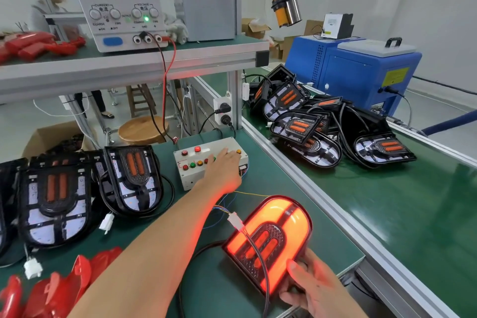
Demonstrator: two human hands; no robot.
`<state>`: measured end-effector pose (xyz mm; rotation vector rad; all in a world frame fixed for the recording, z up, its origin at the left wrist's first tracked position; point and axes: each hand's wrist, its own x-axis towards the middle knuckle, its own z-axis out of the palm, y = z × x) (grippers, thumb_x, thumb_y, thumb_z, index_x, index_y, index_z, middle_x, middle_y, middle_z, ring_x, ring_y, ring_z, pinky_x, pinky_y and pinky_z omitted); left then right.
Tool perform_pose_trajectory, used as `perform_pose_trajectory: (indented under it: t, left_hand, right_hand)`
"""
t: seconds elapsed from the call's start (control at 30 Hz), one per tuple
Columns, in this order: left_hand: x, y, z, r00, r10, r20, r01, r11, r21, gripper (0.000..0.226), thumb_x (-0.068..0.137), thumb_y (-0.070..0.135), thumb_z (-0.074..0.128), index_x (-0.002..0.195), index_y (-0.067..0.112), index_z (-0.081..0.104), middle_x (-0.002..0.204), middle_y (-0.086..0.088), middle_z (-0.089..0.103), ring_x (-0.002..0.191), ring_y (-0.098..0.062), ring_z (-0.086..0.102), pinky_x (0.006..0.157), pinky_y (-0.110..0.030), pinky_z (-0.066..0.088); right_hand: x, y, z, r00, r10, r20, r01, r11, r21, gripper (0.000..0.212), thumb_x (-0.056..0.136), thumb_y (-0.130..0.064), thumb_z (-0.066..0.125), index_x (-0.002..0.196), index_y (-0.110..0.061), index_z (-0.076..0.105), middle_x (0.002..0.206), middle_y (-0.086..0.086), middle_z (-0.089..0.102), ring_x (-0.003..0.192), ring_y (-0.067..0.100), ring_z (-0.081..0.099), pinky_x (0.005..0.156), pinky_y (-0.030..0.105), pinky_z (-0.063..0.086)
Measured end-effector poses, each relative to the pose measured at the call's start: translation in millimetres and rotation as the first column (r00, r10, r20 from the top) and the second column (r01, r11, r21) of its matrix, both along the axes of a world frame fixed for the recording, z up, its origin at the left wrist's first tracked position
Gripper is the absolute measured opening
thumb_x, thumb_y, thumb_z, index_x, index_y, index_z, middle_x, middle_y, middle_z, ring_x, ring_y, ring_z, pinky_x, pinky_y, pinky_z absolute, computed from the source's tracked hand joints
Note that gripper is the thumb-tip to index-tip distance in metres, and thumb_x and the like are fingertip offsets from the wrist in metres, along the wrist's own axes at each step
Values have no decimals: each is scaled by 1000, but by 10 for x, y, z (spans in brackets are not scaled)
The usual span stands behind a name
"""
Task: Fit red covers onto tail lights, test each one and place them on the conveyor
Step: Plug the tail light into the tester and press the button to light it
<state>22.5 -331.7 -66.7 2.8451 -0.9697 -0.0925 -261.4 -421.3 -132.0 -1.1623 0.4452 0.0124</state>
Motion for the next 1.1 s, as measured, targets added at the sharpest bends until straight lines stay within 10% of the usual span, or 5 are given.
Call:
perform_pose_trajectory:
  t: [0.37,0.5,0.67,0.83,1.1]
  left_hand:
    - [-28,42,52,998,-3,-62,0,999,-43,62,89,3,53,148,14,41,157,-7,39,154,-24,18,122,-53,15]
    - [-92,99,61,992,50,-117,-83,949,-303,51,92,3,49,141,17,52,152,-12,44,144,-31,35,118,-45,27]
    - [-433,379,225,986,45,-163,-145,719,-680,16,101,22,55,95,20,69,83,2,71,80,-18,64,77,-36,52]
    - [-847,819,278,975,152,-164,-218,808,-547,48,100,38,53,68,4,64,63,-12,66,55,-21,55,65,-41,53]
    - [-1107,932,35,744,156,-650,-426,860,-280,58,98,54,54,78,2,72,51,2,62,37,-14,47,40,-14,31]
  right_hand:
    - [-18,36,49,999,-24,-24,23,999,-41,40,92,-14,65,131,-16,58,86,15,70,74,25,68,62,31,62]
    - [-37,53,87,1000,-23,-11,22,1000,-21,46,85,-24,72,130,-17,61,86,17,67,79,28,66,68,34,62]
    - [-25,38,86,999,-31,-21,30,999,-39,48,80,-27,72,125,-12,63,84,19,68,76,27,69,64,34,62]
    - [6,54,132,998,-41,-45,39,998,-51,41,84,-25,69,121,-8,63,85,23,69,73,26,69,61,33,61]
    - [9,77,250,997,-3,-83,-2,999,-52,28,99,-20,59,119,0,62,92,23,72,71,24,66,61,32,62]
